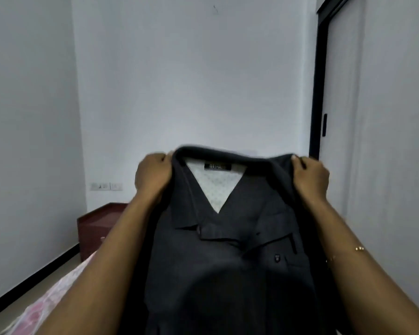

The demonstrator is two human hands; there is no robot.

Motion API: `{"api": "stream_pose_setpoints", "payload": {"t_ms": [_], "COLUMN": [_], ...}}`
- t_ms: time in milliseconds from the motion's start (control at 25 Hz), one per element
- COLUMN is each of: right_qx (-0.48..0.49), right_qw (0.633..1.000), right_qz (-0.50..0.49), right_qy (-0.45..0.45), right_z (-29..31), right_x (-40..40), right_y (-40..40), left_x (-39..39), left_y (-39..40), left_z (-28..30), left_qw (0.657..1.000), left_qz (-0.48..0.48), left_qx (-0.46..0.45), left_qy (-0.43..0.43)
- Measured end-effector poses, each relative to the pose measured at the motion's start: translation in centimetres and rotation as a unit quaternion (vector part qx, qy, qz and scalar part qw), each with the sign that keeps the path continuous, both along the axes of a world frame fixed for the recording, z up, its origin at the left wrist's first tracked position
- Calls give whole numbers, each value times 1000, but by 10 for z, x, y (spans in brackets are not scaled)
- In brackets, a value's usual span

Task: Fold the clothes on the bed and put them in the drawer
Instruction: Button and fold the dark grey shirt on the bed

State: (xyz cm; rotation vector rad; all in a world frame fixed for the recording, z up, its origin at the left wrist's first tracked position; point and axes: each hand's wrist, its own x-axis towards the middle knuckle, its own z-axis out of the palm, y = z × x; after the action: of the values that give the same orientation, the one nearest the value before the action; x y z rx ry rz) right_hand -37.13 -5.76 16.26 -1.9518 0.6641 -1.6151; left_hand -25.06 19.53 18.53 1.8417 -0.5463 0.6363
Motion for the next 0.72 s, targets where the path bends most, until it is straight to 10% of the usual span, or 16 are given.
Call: {"api": "stream_pose_setpoints", "payload": {"t_ms": [240,520,720], "right_qx": [111,296,350], "right_qw": [947,875,911], "right_qz": [98,283,100], "right_qy": [284,259,195], "right_z": [-134,-265,-373], "right_x": [92,222,235], "right_y": [-42,-44,-8], "left_x": [118,216,169], "left_y": [-4,-83,-135], "left_z": [-129,-269,-372], "left_qw": [947,963,959], "left_qz": [-139,139,111], "left_qx": [165,-55,-45], "left_qy": [236,226,257]}}
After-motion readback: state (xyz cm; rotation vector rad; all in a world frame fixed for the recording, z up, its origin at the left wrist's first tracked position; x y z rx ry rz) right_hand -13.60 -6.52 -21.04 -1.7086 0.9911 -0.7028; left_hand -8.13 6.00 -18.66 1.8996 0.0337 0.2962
